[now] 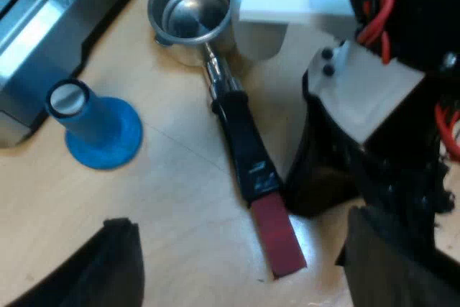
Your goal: Put the handle in the coffee machine
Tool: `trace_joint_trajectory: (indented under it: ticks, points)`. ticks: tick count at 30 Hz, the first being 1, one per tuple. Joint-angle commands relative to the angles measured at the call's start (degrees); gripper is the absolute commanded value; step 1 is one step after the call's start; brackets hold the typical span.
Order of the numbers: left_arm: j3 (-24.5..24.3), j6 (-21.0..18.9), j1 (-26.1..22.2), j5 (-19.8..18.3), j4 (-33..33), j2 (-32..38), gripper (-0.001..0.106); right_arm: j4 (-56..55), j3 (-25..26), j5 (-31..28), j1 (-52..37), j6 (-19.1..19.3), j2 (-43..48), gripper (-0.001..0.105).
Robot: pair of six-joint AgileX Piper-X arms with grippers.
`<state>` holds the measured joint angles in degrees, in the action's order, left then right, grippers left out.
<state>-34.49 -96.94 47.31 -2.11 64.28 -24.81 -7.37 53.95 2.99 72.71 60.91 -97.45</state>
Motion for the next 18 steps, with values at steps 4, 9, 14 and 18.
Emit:
trace_joint_trajectory:
  ticks: [4, 9, 14, 18]
  points:
    - [-2.38, -0.51, 0.2, 2.11, 0.27, -0.17, 0.062, 0.68, -0.12, 0.71, 0.32, 0.47, -0.14, 0.0]
    - [-2.54, -0.51, 0.2, 2.11, 0.27, -0.17, 0.062, -9.04, -0.12, 0.15, 0.21, 0.79, 2.18, 0.001]
    - [-2.54, -0.51, 0.2, 2.11, 0.27, -0.17, 0.062, -16.97, -0.12, -2.99, 0.19, 4.07, 5.57, 0.034]
    - [-2.54, -0.51, 0.2, 2.11, 0.27, -0.17, 0.062, -22.11, -0.12, -5.36, 0.19, 7.77, 9.23, 0.072]
